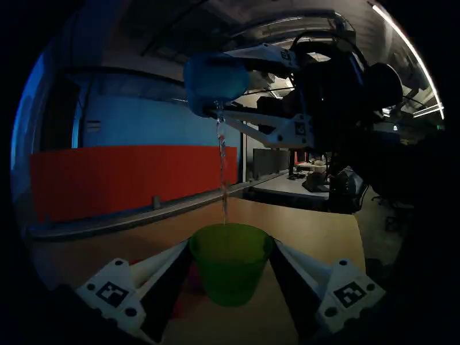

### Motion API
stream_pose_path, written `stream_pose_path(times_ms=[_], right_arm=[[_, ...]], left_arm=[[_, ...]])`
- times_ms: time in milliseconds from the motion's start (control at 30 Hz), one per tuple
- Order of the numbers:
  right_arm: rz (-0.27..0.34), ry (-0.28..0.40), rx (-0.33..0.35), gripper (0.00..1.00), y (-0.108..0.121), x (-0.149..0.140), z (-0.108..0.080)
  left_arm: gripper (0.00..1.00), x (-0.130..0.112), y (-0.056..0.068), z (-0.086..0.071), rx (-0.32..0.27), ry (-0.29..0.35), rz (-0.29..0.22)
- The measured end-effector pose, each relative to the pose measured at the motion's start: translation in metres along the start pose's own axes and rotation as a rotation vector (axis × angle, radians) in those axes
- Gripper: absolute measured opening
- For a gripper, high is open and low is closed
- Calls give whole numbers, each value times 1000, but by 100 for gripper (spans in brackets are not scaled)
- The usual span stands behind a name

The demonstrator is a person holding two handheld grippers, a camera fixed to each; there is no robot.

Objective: Pour water

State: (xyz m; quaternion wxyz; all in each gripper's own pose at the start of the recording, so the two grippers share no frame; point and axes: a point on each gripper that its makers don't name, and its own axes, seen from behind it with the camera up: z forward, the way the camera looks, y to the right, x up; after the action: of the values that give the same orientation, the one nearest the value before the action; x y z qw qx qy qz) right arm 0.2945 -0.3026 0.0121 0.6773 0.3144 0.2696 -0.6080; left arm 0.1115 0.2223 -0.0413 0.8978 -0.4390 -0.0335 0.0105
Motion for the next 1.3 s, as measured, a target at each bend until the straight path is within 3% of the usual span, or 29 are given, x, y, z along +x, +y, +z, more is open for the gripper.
stream_pose_path(times_ms=[1300], right_arm=[[-231, 13, -25, 90, 2, 19, 3]], left_arm=[[88, 5, -2, 6, 8, 8, -3]])
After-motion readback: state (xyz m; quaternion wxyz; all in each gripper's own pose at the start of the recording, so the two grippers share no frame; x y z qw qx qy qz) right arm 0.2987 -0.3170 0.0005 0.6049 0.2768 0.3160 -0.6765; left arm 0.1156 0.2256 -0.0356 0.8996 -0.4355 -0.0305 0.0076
